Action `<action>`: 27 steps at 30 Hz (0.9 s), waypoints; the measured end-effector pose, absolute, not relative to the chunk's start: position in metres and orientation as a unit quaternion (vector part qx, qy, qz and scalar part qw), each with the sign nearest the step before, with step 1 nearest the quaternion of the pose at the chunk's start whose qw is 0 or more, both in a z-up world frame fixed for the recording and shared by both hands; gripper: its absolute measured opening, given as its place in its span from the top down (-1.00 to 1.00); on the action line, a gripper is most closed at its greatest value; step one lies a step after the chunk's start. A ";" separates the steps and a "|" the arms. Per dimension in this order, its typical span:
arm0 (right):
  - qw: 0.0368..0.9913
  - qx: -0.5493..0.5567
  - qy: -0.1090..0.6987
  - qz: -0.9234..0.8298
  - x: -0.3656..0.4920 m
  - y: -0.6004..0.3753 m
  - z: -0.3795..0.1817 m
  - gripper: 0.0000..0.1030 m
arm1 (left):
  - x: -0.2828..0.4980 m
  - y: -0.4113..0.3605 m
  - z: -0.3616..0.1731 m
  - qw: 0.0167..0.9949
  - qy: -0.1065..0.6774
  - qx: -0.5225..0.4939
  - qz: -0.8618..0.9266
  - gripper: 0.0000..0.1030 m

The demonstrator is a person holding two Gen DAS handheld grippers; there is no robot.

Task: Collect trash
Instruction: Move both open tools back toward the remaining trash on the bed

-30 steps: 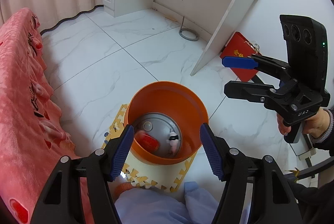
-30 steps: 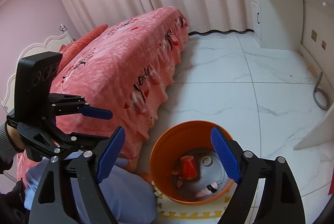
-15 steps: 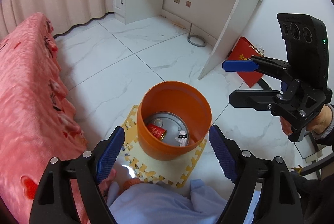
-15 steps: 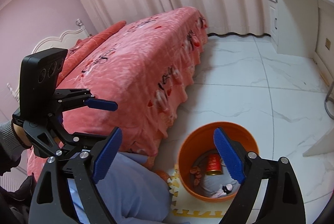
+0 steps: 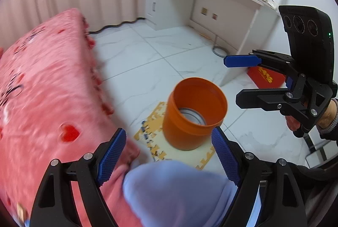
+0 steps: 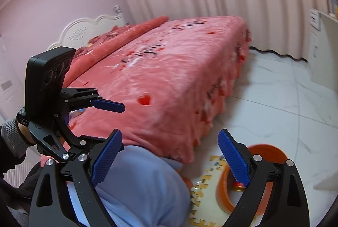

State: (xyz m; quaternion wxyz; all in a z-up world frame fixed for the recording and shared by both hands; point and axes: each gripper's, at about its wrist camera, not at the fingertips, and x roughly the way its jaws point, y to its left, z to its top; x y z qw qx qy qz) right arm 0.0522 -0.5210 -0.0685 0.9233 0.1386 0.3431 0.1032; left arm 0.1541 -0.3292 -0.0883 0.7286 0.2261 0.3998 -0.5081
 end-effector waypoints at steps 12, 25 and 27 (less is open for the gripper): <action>0.909 0.084 0.343 0.222 0.097 -0.393 -0.045 -0.76 | 0.152 -0.207 -0.069 0.799 0.403 0.162 -0.417 -0.60; 0.875 0.025 0.349 0.334 0.141 -0.253 -0.038 -0.76 | 0.151 -0.054 -0.065 0.852 0.414 0.107 -0.302 -0.60; 0.869 0.018 0.352 0.347 0.148 -0.234 -0.041 -0.76 | 0.152 -0.029 -0.067 0.857 0.419 0.099 -0.282 -0.60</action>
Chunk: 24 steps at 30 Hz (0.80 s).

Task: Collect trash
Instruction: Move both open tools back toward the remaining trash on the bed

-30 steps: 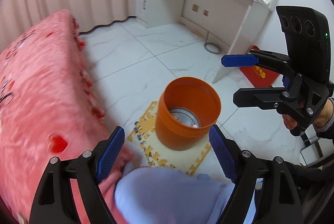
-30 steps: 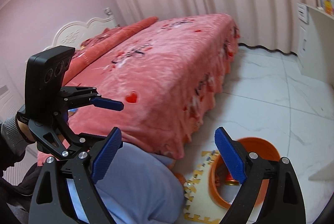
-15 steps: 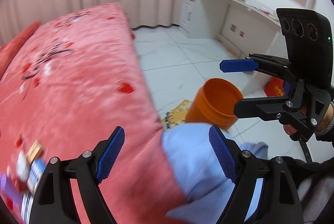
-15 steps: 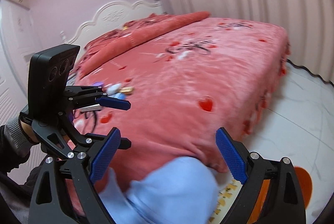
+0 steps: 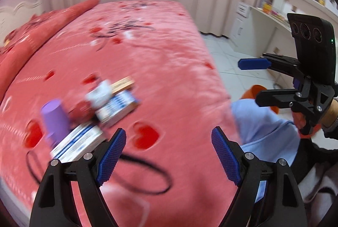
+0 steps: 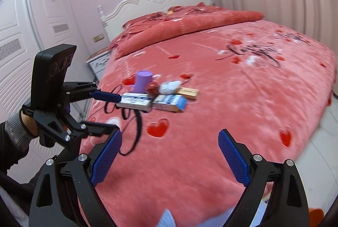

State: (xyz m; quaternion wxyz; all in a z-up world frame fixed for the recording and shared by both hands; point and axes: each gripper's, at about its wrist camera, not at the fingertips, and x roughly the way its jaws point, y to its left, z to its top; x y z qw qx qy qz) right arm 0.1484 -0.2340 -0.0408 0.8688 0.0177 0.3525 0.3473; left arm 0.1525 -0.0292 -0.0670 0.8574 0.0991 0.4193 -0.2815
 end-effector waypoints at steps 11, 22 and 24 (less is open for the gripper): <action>0.843 -0.007 0.378 0.382 0.187 -0.170 -0.059 -0.76 | 0.193 0.074 -0.097 0.867 0.448 0.072 -0.208 -0.60; 0.835 -0.008 0.407 0.370 0.214 -0.146 -0.078 -0.76 | 0.240 0.108 -0.137 0.841 0.476 0.062 -0.250 -0.60; 0.834 -0.007 0.411 0.367 0.217 -0.145 -0.082 -0.76 | 0.247 0.111 -0.143 0.835 0.480 0.057 -0.264 -0.60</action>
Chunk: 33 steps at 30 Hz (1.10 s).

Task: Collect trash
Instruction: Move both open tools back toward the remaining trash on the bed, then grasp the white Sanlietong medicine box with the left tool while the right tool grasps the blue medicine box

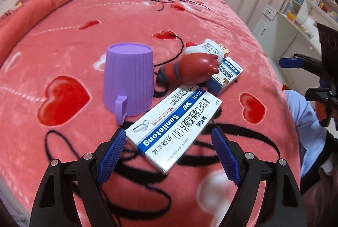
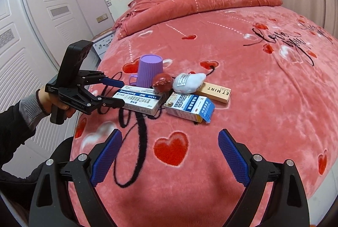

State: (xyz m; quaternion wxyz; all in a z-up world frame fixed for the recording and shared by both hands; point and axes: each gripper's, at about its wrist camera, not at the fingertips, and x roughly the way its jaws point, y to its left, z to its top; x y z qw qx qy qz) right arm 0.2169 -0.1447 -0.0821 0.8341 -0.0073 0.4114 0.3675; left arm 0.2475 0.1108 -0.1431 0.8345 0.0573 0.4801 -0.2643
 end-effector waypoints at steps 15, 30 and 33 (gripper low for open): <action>0.827 -0.001 0.425 0.369 0.227 -0.144 -0.099 -0.76 | 0.243 0.090 -0.153 0.800 0.498 0.060 -0.329 -0.73; 0.815 -0.090 0.391 0.417 0.278 -0.116 -0.126 -0.76 | 0.246 0.069 -0.161 0.808 0.498 0.079 -0.307 -0.64; 0.808 -0.102 0.386 0.433 0.291 -0.112 -0.132 -0.76 | 0.247 0.071 -0.160 0.808 0.497 0.074 -0.308 -0.60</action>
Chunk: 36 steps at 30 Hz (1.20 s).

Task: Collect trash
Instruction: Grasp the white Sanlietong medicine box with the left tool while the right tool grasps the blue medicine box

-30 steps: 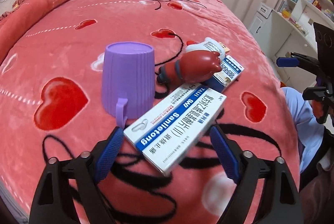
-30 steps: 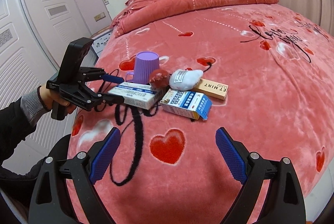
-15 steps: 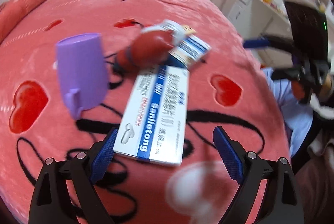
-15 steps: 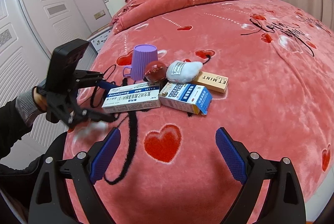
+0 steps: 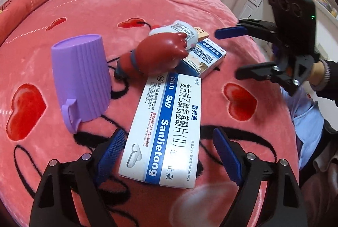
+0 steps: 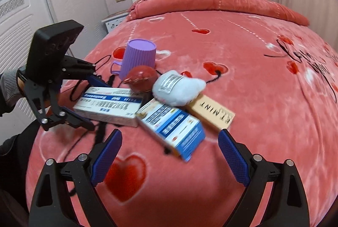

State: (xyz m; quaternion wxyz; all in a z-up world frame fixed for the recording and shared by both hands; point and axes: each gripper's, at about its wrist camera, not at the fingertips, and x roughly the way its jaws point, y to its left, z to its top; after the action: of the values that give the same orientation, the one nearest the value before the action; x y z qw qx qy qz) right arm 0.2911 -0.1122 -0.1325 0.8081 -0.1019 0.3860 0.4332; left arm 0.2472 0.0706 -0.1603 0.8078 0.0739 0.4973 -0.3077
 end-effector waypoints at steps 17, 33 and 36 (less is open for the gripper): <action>0.756 -0.138 0.401 0.498 0.306 -0.094 -0.151 0.00 | 0.258 0.072 -0.165 0.816 0.491 0.064 -0.297 -0.37; 0.762 -0.092 0.437 0.469 0.235 -0.121 -0.138 0.11 | 0.202 0.057 -0.151 0.818 0.500 0.048 -0.281 -0.22; 0.762 -0.088 0.438 0.468 0.212 -0.130 -0.131 0.11 | 0.179 0.050 -0.145 0.816 0.501 0.047 -0.284 -0.22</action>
State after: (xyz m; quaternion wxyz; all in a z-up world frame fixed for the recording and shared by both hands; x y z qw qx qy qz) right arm 0.2116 -0.1296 -0.1309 0.7624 -0.0877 0.4382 0.4680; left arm 0.1790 0.0500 -0.1447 0.8164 0.0474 0.5005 -0.2842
